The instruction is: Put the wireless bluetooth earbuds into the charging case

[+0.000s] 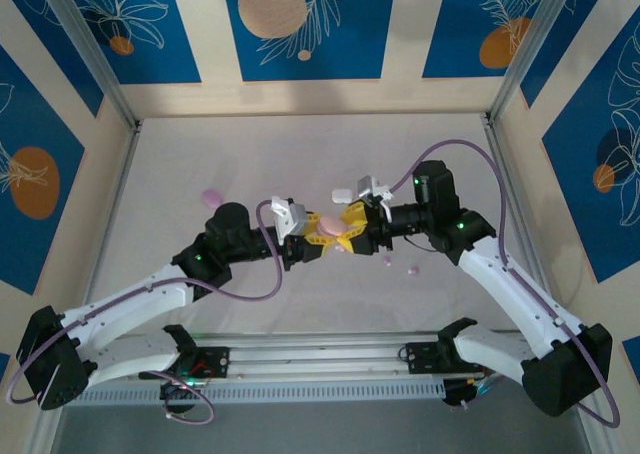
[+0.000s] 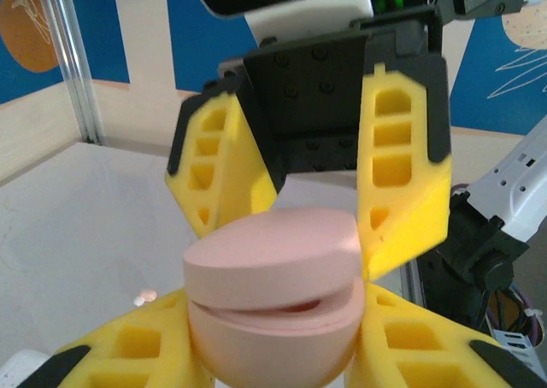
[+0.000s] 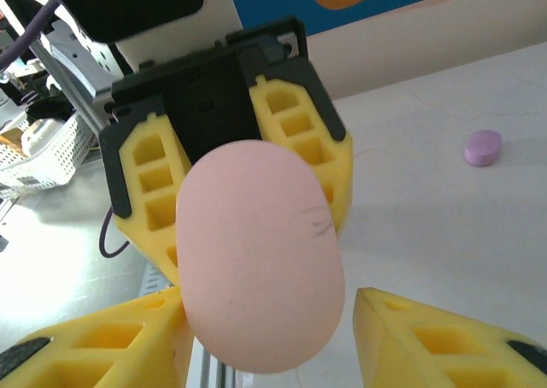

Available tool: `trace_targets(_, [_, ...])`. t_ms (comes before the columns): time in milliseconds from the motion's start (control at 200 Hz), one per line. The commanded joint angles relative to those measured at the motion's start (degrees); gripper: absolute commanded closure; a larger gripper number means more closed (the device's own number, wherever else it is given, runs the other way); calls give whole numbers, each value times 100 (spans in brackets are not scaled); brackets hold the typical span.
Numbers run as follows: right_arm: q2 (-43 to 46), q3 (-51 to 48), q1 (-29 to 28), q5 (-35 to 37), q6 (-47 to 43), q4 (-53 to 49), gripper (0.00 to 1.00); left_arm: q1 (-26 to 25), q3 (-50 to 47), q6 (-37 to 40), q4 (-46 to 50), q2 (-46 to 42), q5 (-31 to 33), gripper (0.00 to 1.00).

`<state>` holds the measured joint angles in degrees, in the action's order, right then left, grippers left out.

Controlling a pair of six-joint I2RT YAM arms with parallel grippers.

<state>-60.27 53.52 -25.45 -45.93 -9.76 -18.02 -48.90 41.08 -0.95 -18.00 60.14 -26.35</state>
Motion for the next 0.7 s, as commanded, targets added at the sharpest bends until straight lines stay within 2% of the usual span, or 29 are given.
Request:
trace_targets(0, [-63,247,102,216,150,170,48,-80,-118,60,-6,-20,-523,72])
trace_targets(260, [-81,256,43,580,-3,204,48,-80,-186,-77,-203,-20,-516,72])
trace_targets(435, [-72,294,-106,423,-426,-52,62,-84,-316,-331,-522,-3,-412,71])
trace_targets(695, [-101,503,-308,606,-879,-468,82,-84,-460,-538,-847,25,-406,67])
